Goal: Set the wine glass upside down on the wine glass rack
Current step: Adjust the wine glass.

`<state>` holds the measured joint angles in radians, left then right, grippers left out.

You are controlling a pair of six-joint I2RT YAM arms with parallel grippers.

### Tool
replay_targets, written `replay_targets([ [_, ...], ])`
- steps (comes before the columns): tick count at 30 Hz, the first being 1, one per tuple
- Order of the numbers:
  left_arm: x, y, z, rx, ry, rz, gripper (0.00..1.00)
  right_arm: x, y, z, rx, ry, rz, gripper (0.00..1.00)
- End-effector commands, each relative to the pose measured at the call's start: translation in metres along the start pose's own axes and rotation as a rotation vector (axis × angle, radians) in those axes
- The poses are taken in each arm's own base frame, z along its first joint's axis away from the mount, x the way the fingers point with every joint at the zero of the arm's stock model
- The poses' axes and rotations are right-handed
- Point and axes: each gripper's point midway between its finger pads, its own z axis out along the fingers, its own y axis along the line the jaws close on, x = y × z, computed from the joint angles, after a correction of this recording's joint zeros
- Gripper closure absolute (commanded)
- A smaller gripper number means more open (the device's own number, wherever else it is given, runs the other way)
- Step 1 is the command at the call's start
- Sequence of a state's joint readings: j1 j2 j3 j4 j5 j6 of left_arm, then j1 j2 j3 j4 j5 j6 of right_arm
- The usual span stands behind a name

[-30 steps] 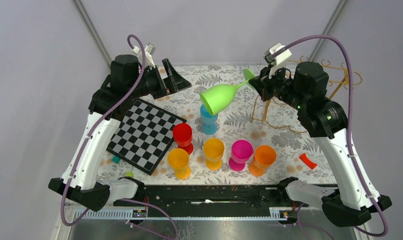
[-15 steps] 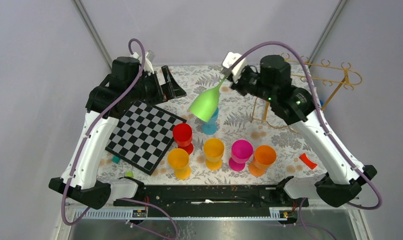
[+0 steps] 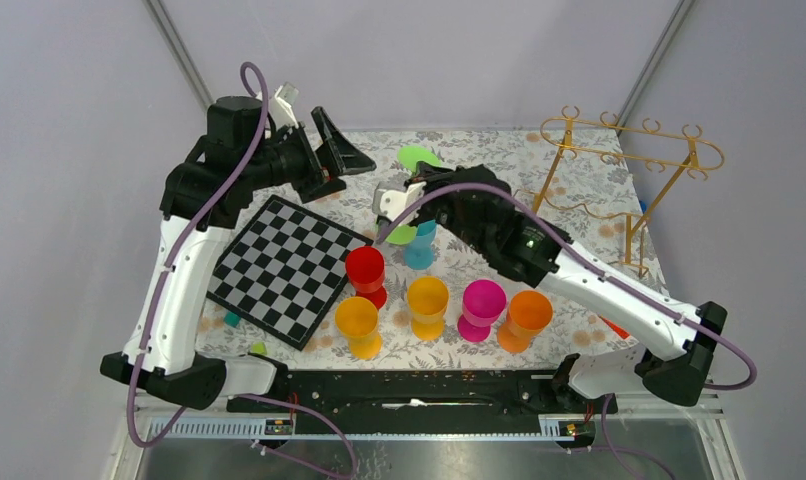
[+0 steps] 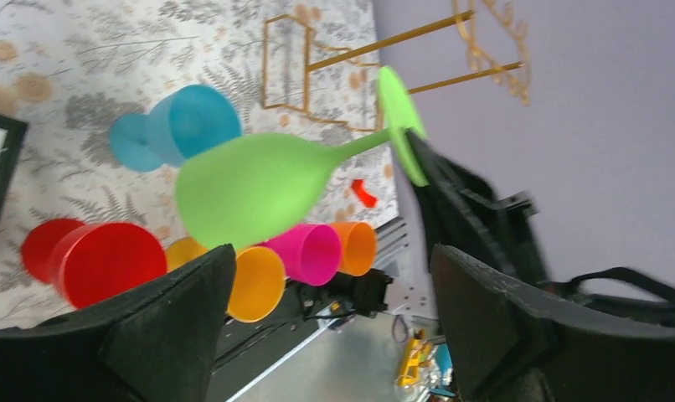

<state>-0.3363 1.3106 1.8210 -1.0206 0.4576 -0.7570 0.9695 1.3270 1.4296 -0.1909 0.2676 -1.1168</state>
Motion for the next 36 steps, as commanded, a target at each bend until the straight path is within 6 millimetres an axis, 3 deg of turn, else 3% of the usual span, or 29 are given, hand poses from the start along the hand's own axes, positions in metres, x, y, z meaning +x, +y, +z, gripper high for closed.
replay_targets([
  [1, -0.018, -0.05, -0.009, 0.227, -0.027, -0.086, 0.1, -0.011, -0.048, -0.019, 0.241, 0.031, -0.13, 1.0],
  [7, -0.023, -0.083, -0.005, 0.445, 0.037, -0.211, 0.18, -0.026, -0.042, -0.029, 0.285, 0.045, -0.238, 1.0],
  [18, -0.01, -0.082, 0.015, 0.439, 0.106, -0.229, 0.32, -0.046, -0.036, -0.039, 0.299, 0.017, -0.304, 1.0],
  [30, 0.004, -0.071, 0.041, 0.388, 0.137, -0.248, 0.7, -0.05, -0.031, -0.042, 0.3, -0.002, -0.307, 1.0],
  [36, 0.005, -0.066, 0.049, 0.375, 0.145, -0.244, 1.0, -0.05, -0.03, -0.043, 0.301, -0.006, -0.297, 1.0],
])
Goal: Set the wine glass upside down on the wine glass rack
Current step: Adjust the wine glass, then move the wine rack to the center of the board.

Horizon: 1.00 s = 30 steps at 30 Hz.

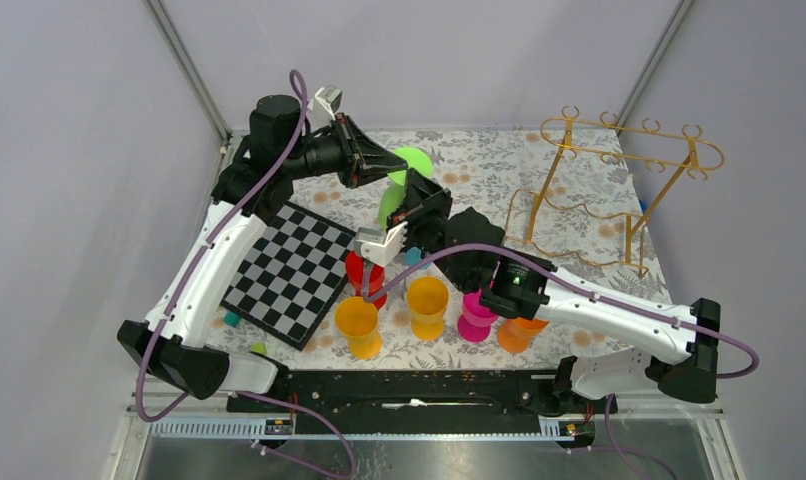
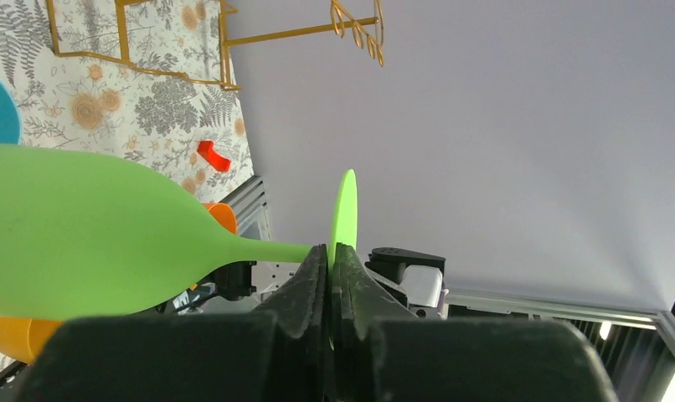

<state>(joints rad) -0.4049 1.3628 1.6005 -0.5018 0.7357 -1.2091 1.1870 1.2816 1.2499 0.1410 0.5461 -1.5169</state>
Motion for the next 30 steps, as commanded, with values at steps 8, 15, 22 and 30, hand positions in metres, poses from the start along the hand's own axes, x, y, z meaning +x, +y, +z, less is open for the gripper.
replay_targets([
  [8, -0.012, -0.006, -0.002, 0.013, -0.082, 0.105, 1.0, 0.007, -0.022, -0.016, 0.09, 0.016, 0.118, 0.47],
  [15, -0.027, -0.012, -0.015, -0.008, -0.198, 0.216, 1.0, 0.009, -0.002, -0.019, 0.035, 0.026, 0.335, 0.01],
  [22, -0.042, -0.013, -0.04, -0.088, -0.334, 0.374, 1.0, 0.008, 0.019, -0.027, -0.104, 0.041, 0.651, 0.0],
  [30, -0.056, 0.0, -0.073, -0.229, -0.498, 0.514, 1.0, 0.031, 0.034, -0.04, -0.212, 0.117, 1.063, 0.0],
])
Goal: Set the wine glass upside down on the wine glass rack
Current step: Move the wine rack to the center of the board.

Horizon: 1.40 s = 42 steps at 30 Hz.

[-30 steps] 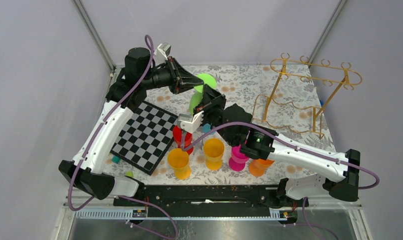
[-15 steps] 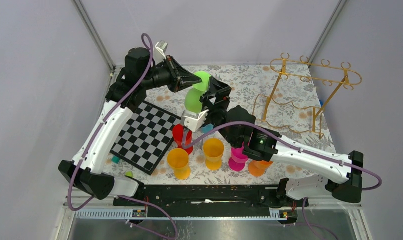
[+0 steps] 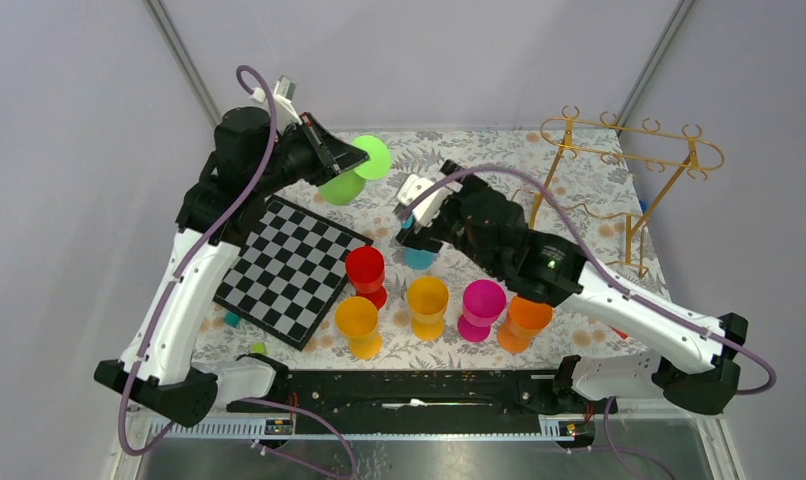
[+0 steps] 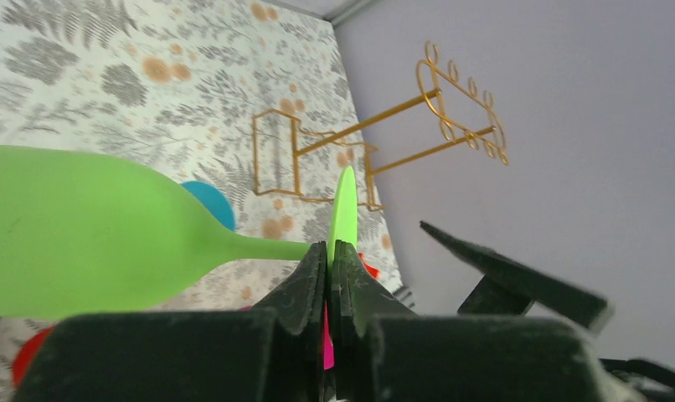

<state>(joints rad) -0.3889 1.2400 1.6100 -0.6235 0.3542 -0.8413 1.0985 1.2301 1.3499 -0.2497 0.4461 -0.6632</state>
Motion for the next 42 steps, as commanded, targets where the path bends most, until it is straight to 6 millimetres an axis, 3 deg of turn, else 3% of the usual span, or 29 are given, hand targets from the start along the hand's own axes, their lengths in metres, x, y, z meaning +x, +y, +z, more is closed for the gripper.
replay_targets([
  [1, -0.03, -0.003, -0.028, -0.045, -0.169, 0.152, 1.0, 0.004, -0.013, -0.021, -0.035, 0.004, 0.368, 0.0],
  [6, -0.028, 0.005, -0.035, -0.069, -0.187, 0.186, 1.0, 0.028, -0.015, -0.031, -0.044, 0.062, 0.626, 0.01],
  [13, -0.016, 0.015, -0.033, -0.078, -0.16, 0.184, 1.0, 0.079, -0.011, -0.047, 0.01, 0.191, 1.067, 0.01],
  [23, 0.004, 0.016, -0.015, -0.002, -0.076, 0.11, 1.0, 0.151, -0.02, -0.081, 0.282, 0.248, 1.527, 0.03],
  [29, 0.009, 0.012, -0.009, 0.03, -0.04, 0.114, 1.0, 0.194, -0.021, -0.1, 0.471, 0.241, 1.719, 0.06],
  [34, 0.005, 0.004, -0.011, 0.049, -0.044, 0.127, 1.0, 0.227, -0.021, -0.112, 0.607, 0.266, 1.773, 0.07],
  [42, 0.004, 0.003, -0.011, 0.056, -0.054, 0.114, 1.0, 0.29, -0.009, -0.105, 0.724, 0.322, 1.868, 0.12],
])
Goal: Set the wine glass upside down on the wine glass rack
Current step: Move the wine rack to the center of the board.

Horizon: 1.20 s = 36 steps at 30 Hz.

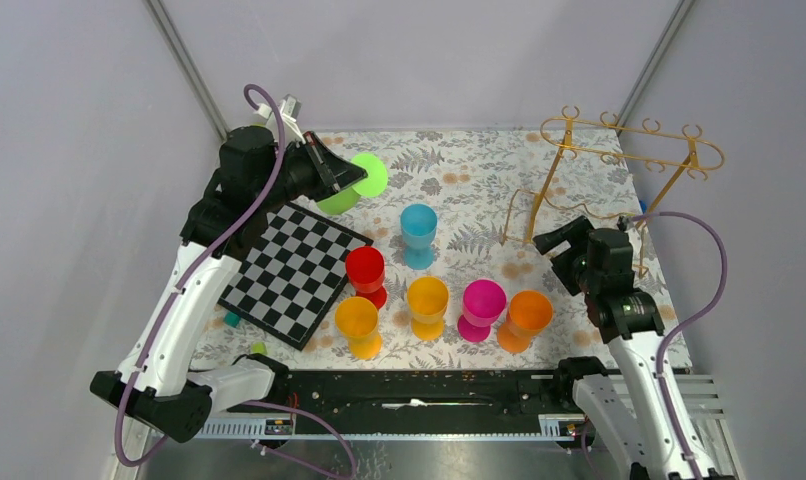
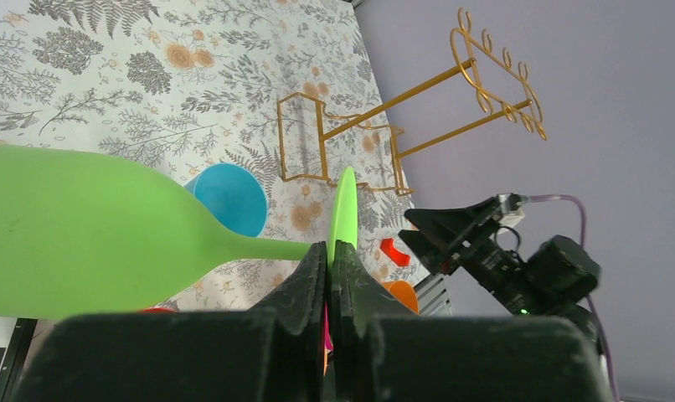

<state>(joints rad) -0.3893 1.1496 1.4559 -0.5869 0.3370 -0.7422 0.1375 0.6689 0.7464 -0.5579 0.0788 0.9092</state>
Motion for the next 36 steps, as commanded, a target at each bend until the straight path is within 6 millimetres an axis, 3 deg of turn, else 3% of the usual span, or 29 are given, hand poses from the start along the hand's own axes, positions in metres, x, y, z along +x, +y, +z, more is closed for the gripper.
replay_targets([
  [1, -0.018, -0.023, -0.003, 0.088, -0.062, 0.018, 1.0, -0.003, -0.018, 0.027, 0.018, -0.019, 0.127, 0.14],
  [8, -0.01, -0.021, 0.002, 0.1, -0.027, -0.018, 1.0, -0.029, -0.058, 0.063, 0.085, -0.178, 0.309, 0.28],
  [15, -0.006, -0.021, -0.001, 0.11, -0.035, -0.045, 1.0, -0.049, -0.069, 0.095, 0.136, -0.256, 0.336, 0.4],
  [22, -0.004, -0.021, -0.004, 0.113, -0.035, -0.047, 1.0, -0.049, -0.049, 0.135, 0.084, -0.172, 0.353, 0.51],
  [30, -0.002, -0.016, -0.007, 0.095, -0.043, -0.071, 1.0, -0.048, -0.043, 0.168, 0.103, -0.083, 0.277, 0.5],
  [36, 0.002, -0.013, -0.008, 0.084, -0.037, -0.089, 1.0, -0.033, -0.04, 0.184, 0.09, 0.023, 0.22, 0.48],
])
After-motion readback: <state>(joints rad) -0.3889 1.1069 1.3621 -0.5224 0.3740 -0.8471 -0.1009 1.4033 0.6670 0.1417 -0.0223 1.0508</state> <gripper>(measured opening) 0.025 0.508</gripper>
